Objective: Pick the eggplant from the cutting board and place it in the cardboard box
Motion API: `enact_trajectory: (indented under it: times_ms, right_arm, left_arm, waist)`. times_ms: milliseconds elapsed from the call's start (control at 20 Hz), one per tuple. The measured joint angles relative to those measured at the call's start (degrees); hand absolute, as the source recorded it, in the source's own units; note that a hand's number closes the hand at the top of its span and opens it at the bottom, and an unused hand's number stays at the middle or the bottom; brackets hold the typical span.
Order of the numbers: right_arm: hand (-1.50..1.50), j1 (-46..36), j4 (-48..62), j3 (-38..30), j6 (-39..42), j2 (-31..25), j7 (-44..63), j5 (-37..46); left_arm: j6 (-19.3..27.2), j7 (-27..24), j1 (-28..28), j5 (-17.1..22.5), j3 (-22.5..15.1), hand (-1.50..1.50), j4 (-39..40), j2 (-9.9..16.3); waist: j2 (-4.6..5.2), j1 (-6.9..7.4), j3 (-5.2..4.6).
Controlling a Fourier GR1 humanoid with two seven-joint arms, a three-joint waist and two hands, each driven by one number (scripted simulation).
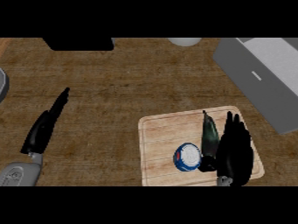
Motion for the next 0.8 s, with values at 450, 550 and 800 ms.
enact_trajectory:
  times_ms: [450, 550, 800]
  right_arm:
    - [-1.5, -3.8, 6.6, -2.4, -3.5, -0.5, -2.8, -3.7]
    - [-1.5, -4.5, 8.1, -2.8, -4.1, -0.6, -3.2, -4.3]
    - [1.5, -3.5, 10.1, -3.3, -7.1, -0.4, -5.5, -5.8]
  left_arm:
    - [-2.2, 0.3, -1.1, -1.6, 2.5, 0.0, 0.7, -1.1]
    - [-2.0, 0.7, -1.4, -2.3, 2.5, 0.0, 0.6, -1.9]
    - [-1.9, 1.3, 0.2, -3.4, 2.3, 0.0, -1.2, -3.1]
  waist:
    - [-0.28, -0.17, -0.34]
    - [-0.31, -0.18, -0.37]
    - [-0.54, -0.12, -0.51]
